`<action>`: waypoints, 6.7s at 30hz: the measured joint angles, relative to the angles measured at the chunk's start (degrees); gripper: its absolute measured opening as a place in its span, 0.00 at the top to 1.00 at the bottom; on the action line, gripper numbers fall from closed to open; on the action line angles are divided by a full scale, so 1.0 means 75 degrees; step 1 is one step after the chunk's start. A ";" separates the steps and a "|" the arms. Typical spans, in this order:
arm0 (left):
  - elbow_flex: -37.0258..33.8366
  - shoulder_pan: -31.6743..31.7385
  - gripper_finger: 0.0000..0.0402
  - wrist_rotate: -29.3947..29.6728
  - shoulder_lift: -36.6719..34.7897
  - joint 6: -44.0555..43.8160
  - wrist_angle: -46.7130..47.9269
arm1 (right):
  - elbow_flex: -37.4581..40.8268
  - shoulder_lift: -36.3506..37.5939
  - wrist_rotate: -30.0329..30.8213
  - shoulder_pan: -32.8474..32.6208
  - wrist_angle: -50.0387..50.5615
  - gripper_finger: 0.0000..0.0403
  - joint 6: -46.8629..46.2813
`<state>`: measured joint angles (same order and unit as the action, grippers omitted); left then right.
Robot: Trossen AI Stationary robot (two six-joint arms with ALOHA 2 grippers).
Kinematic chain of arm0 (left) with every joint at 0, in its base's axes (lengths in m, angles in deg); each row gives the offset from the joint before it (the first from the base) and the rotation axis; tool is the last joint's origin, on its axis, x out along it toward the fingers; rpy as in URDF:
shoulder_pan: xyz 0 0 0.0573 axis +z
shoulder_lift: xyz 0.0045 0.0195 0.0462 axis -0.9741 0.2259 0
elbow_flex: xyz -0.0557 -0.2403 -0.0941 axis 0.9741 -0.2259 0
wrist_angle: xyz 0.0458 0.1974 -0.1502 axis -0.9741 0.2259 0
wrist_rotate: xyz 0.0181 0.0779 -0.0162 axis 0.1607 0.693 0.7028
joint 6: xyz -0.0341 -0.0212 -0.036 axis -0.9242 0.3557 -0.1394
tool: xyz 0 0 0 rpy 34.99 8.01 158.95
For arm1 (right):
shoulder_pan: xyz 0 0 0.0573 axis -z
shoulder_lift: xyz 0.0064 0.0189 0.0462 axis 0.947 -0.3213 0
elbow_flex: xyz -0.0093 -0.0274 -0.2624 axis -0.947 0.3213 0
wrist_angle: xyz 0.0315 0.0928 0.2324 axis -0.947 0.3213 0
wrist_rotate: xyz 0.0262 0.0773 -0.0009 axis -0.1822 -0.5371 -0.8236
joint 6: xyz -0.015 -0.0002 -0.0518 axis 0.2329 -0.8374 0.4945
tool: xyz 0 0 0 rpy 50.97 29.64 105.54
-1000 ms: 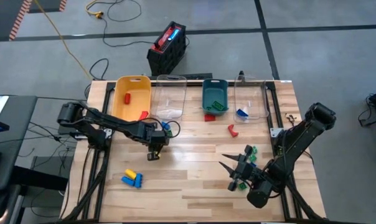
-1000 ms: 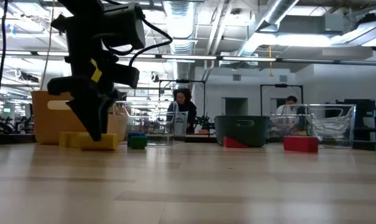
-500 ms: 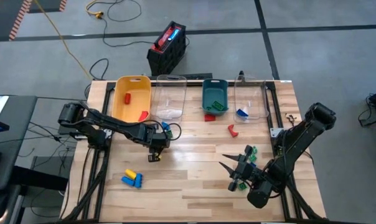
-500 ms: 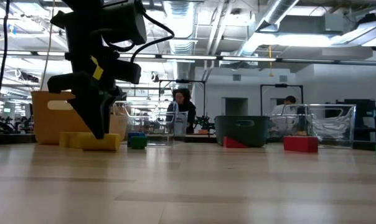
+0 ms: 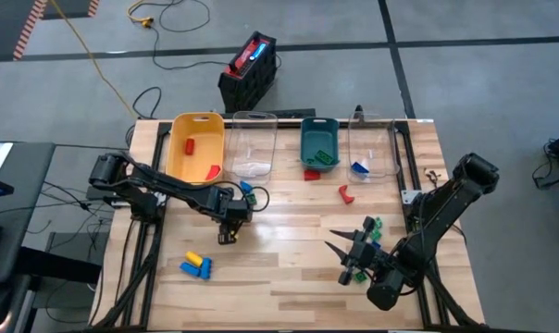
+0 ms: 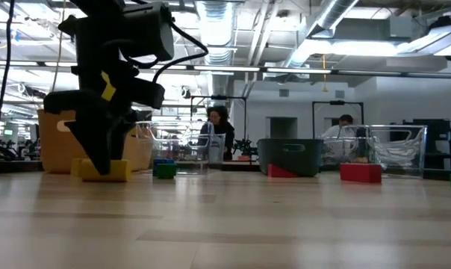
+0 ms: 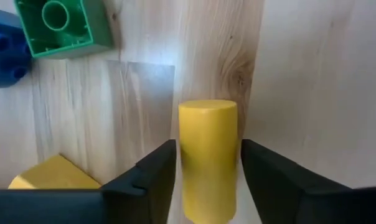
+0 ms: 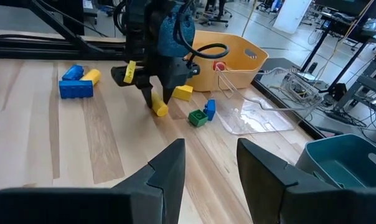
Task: Sort blocks
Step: Put the yellow block into the left transparent bin, then put the blue game piece into the right transparent bin
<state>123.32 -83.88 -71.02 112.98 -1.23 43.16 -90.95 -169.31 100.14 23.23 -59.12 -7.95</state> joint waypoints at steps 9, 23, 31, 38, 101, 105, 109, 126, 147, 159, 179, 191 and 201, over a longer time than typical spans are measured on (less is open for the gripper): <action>0.0000 0.0000 0.67 0.0041 -0.0011 -0.0174 0.0178 | 0.0000 0.0000 0.0000 -0.0050 -0.0078 0.60 0.0032; 0.0188 -0.0029 0.73 0.0335 -0.0032 -0.0160 0.0555 | 0.0000 0.0000 0.0000 -0.0047 -0.0077 0.60 0.0060; 0.1251 -0.0029 0.73 0.0818 -0.0046 0.0187 0.1767 | 0.0000 0.0000 0.0000 -0.0044 -0.0194 0.60 0.0230; 0.3163 0.0033 0.73 0.2463 -0.0046 0.0896 0.3222 | 0.0000 0.0000 0.0000 -0.0040 -0.0194 0.60 0.0230; 0.4747 0.4476 0.68 -0.0004 0.2218 0.5401 0.2197 | 0.0000 0.0003 0.0420 -0.0178 -0.0194 0.60 0.0408; 0.4744 0.4045 0.68 -0.0255 0.2218 0.5761 0.2103 | 0.0000 0.0003 0.0420 -0.0178 -0.0194 0.60 0.0413; 0.4744 0.3811 0.68 -0.0250 0.2218 0.5858 0.1609 | 0.0000 0.0003 0.0423 -0.0178 -0.0197 0.60 0.0431; 0.4577 0.4685 0.68 0.0550 0.2226 0.4852 0.1692 | 0.0000 0.0003 0.0560 -0.0163 -0.0275 0.60 0.0522; 0.4597 0.4113 0.46 0.0944 0.1035 0.5017 0.1504 | 0.0006 0.0219 0.1224 -0.0880 0.0086 0.60 0.0424; 0.2399 0.1028 0.48 0.2369 -0.1642 0.3100 0.1502 | 0.0006 -0.0009 0.1373 -0.0953 0.0072 0.60 -0.0047; 0.1107 -0.2257 0.48 0.0666 -0.1382 -0.2314 0.3327 | 0.0003 0.0000 0.0736 -0.0611 -0.0024 0.60 -0.0324; 0.1145 -0.3749 0.48 0.0000 -0.0939 -0.3285 0.4167 | 0.0003 0.0000 0.0108 -0.0376 -0.0128 0.60 -0.0407; 0.1142 -0.5660 0.48 -0.0843 -0.0618 -0.4817 0.3124 | 0.0003 0.0000 0.0117 -0.0273 -0.0077 0.60 -0.0432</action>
<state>131.89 -126.33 -77.34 108.35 -37.36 66.59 -90.93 -169.31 101.01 21.18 -59.69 -11.19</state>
